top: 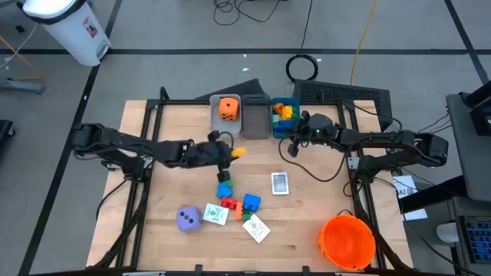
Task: Pick & Place Toys
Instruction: Put the yellow game piece into the blue bin
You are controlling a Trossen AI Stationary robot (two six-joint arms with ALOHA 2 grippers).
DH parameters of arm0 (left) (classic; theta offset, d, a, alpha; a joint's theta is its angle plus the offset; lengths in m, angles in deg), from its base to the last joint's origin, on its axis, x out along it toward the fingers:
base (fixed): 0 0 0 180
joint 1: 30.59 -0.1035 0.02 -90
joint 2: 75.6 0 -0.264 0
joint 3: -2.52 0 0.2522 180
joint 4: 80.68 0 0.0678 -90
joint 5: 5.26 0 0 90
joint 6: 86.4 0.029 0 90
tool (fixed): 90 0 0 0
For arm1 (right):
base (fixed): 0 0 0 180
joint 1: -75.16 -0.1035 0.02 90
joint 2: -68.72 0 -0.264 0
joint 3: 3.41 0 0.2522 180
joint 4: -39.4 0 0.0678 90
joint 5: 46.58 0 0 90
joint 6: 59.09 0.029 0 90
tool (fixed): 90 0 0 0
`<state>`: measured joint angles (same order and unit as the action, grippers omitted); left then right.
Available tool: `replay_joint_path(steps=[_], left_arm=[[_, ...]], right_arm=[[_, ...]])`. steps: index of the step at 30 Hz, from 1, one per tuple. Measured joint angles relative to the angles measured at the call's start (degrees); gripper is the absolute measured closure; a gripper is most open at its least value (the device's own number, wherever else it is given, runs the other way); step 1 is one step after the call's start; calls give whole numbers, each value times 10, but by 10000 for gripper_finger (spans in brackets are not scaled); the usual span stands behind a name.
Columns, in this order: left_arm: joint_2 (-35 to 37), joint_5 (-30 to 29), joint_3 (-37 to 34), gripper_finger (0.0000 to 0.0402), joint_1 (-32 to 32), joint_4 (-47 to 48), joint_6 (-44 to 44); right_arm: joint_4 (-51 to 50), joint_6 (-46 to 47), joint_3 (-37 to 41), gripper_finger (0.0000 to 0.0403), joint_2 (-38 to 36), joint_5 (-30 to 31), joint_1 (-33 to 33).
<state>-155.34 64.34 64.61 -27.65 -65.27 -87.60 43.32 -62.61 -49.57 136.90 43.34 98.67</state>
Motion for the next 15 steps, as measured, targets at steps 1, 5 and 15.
replay_joint_path(steps=[1, 5, 15], left_arm=[[-6, 18, 0, 304, -9, -24, 13], [-39, 97, -1, 304, -45, -91, 37], [-106, 176, -1, 292, -55, -125, 44]], right_arm=[[4, 4, 0, 394, 0, 0, -1], [33, 13, 0, 360, 0, 0, -18], [218, 43, 0, 208, 65, -1, -125]])
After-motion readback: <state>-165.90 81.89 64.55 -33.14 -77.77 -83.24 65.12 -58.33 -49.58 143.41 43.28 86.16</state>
